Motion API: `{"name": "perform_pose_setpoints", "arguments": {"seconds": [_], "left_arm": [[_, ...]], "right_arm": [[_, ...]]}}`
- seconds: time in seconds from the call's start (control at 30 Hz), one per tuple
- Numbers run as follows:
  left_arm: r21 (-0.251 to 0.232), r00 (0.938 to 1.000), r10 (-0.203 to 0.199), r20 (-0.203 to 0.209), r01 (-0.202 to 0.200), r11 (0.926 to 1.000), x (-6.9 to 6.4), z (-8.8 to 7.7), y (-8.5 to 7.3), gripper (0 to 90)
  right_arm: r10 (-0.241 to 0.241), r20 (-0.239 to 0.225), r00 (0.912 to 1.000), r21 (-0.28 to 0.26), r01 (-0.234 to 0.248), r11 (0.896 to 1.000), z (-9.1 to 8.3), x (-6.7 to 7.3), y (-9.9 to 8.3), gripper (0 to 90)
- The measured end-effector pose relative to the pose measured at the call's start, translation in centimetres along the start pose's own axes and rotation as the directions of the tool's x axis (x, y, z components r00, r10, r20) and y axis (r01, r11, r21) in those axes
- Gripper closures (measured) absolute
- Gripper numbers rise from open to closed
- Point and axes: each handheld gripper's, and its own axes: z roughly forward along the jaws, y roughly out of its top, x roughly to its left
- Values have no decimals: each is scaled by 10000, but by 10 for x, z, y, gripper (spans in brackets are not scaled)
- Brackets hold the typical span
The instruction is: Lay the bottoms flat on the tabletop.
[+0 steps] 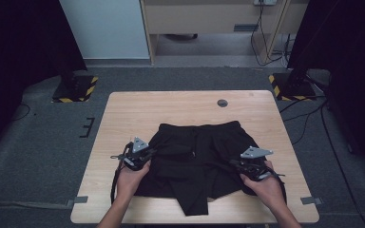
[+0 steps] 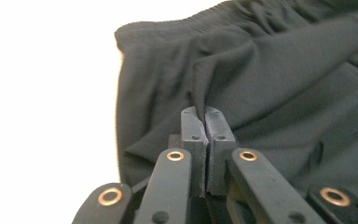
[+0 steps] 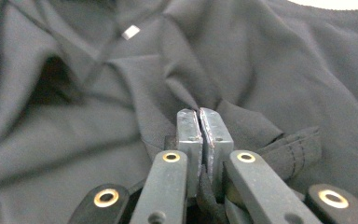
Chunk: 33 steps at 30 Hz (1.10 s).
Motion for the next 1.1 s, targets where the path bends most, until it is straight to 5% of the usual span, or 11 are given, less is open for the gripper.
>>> {"name": "perform_pose_setpoints", "arguments": {"seconds": [0.17, 0.27, 0.4, 0.6, 0.73, 0.87, 1.1], "left_arm": [[178, 9992, -382, 145, 379, 9991, 10, 8, 3, 842], [-76, 9997, -252, -25, 252, 9997, 10, 5, 6, 713], [-395, 9999, -101, 16, 101, 9992, 12, -3, 12, 590], [-432, 9997, -41, -229, 31, 9991, 19, -6, 23, 528], [-365, 9997, 10, -240, -18, 9993, 23, -5, 25, 506], [-253, 9995, -35, -323, 27, 9997, 27, -4, 26, 507], [-50, 9989, -5, -468, 2, 10000, 33, -6, 22, 503]], "right_arm": [[406, 111, 9991, 92, -407, 9991, -11, -18, -11, 840], [467, 3, 9989, -203, -467, 9987, -18, -23, -4, 620], [479, 186, 9987, -877, -461, 9951, -30, -34, 14, 443], [965, 808, 9920, -943, -888, 9916, -20, -69, 40, 298], [1268, 1114, 9857, -1100, -1145, 9873, -4, -93, 47, 391], [1406, 1394, 9802, -528, -1344, 9895, 22, -113, 46, 537], [1436, 1404, 9796, 5, -1451, 9894, 54, -132, 43, 568]]}}
